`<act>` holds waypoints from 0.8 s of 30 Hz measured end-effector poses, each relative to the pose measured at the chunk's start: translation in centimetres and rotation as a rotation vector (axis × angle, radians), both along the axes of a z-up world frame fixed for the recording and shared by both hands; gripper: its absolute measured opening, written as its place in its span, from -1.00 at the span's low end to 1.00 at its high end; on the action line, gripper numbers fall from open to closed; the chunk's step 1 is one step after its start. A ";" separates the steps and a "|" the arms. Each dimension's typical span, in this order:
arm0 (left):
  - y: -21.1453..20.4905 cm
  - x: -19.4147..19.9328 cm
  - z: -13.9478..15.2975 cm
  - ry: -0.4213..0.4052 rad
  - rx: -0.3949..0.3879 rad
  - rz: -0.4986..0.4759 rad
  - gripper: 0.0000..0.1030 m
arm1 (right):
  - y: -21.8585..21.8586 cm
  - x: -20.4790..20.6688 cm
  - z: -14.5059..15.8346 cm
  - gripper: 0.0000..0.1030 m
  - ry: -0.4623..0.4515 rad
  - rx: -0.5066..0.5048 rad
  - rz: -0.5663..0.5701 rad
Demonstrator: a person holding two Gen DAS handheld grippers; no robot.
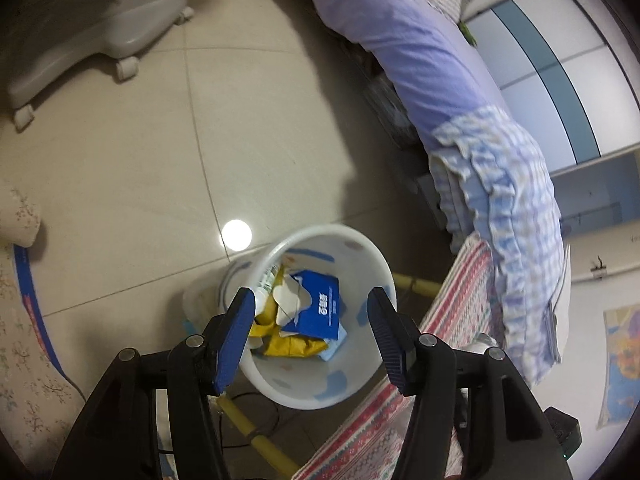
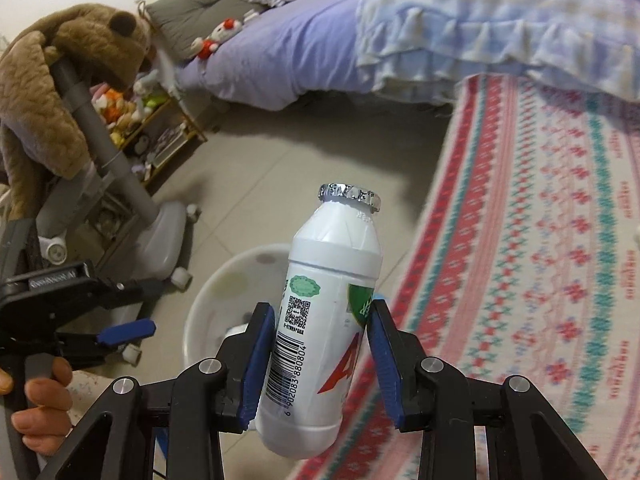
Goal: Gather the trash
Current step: 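Carry both bottles over the white bin and open both tools to drop them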
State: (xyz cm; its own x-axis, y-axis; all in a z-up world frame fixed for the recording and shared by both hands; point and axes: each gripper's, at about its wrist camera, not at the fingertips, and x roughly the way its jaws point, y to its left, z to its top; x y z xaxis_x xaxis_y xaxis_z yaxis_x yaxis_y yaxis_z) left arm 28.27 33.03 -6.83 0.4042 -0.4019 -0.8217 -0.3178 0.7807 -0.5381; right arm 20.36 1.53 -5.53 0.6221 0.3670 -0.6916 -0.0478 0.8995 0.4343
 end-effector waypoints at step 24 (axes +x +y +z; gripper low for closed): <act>-5.9 -5.6 4.3 0.013 0.044 -0.099 0.19 | 3.5 0.4 -1.5 0.15 0.071 -0.058 0.080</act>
